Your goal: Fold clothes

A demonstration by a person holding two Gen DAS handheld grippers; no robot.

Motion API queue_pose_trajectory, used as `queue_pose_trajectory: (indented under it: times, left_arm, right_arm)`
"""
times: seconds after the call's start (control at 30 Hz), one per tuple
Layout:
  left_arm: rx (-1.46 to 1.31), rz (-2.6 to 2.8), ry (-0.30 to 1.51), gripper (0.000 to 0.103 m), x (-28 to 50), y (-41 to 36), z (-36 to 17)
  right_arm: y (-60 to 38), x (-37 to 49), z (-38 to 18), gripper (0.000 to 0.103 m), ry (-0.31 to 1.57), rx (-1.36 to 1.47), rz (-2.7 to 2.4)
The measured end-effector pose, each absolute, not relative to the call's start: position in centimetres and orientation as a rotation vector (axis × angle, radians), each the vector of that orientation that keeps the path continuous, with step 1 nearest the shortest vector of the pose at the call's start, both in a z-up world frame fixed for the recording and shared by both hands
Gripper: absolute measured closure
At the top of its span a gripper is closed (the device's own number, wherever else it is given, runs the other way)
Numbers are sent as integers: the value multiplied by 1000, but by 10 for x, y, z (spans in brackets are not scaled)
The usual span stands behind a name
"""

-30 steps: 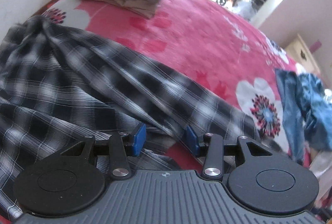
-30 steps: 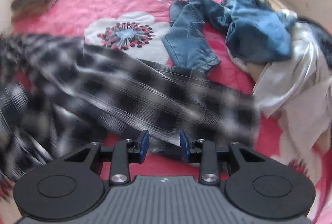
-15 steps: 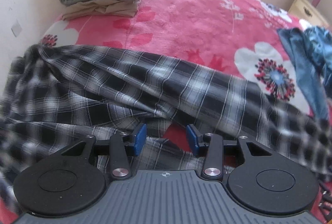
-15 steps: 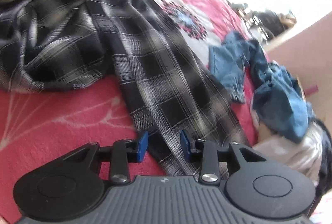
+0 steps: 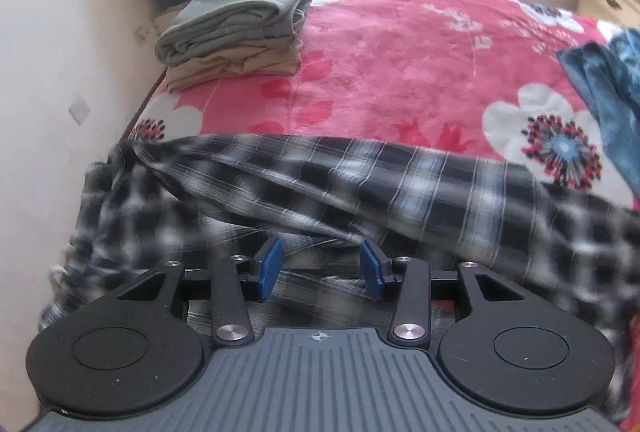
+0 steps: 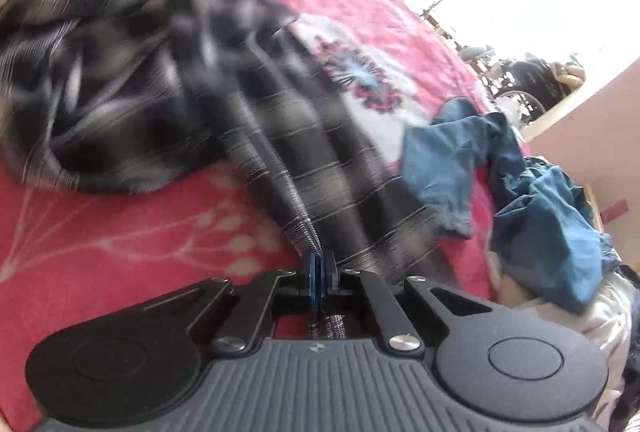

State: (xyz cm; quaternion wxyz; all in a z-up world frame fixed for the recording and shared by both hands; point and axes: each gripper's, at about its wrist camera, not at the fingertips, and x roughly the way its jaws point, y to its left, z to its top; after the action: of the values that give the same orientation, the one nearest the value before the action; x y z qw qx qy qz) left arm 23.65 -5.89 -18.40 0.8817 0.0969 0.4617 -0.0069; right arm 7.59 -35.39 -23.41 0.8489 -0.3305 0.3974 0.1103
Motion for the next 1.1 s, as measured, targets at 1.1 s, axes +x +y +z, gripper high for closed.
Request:
queue_pose_trajectory:
  times: [1.1]
  left_arm:
    - [865,-630,709,55,312,-57,-255]
  right_arm:
    - [-414,288,-114,103,999,-577,16]
